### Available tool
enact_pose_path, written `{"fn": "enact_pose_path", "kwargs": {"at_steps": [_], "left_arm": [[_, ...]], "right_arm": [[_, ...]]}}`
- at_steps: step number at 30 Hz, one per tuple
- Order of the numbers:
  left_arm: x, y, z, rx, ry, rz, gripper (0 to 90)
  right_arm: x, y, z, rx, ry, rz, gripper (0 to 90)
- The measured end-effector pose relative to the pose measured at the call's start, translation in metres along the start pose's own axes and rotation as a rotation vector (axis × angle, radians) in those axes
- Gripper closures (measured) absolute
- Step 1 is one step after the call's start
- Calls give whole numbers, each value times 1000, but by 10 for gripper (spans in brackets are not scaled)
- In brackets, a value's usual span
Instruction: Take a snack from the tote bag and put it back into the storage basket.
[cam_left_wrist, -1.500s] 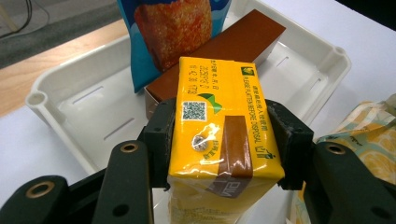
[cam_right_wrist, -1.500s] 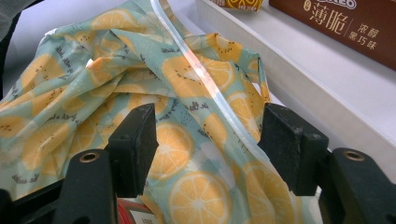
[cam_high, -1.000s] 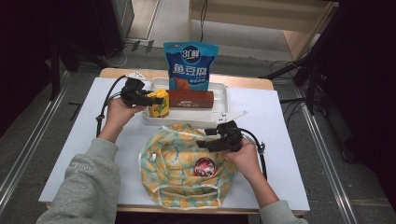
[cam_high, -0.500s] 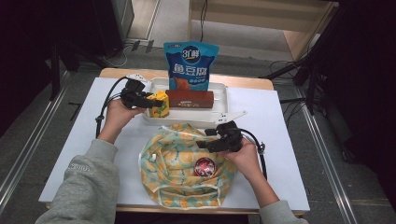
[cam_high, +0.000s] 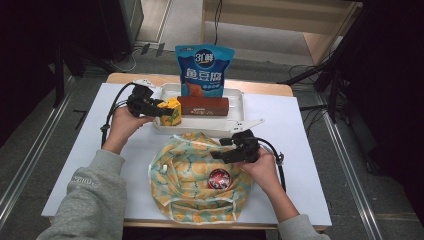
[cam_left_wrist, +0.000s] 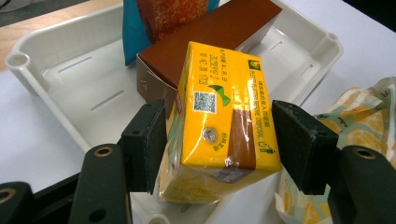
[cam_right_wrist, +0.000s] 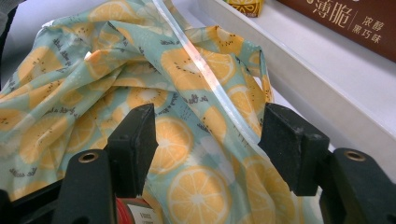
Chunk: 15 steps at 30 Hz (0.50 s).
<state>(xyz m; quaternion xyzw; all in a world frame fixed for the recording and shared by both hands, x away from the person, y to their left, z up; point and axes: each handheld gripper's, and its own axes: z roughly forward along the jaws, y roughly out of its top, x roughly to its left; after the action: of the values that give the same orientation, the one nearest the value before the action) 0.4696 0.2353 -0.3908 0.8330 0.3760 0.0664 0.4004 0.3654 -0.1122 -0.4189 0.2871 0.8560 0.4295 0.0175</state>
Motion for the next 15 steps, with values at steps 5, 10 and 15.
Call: {"fn": "enact_pose_path", "kwargs": {"at_steps": [5,10,15], "left_arm": [[1,-4,-2,5,2,-5,381],[0,-7,-6,5,6,-9,380],[-1,-9,-11,12,12,-7,380]], "right_arm": [[0,0,0,-2,-1,-2,369],[-1,1,-1,-5,-1,1,369],[-1,1,-1,-7,0,-1,369]]}}
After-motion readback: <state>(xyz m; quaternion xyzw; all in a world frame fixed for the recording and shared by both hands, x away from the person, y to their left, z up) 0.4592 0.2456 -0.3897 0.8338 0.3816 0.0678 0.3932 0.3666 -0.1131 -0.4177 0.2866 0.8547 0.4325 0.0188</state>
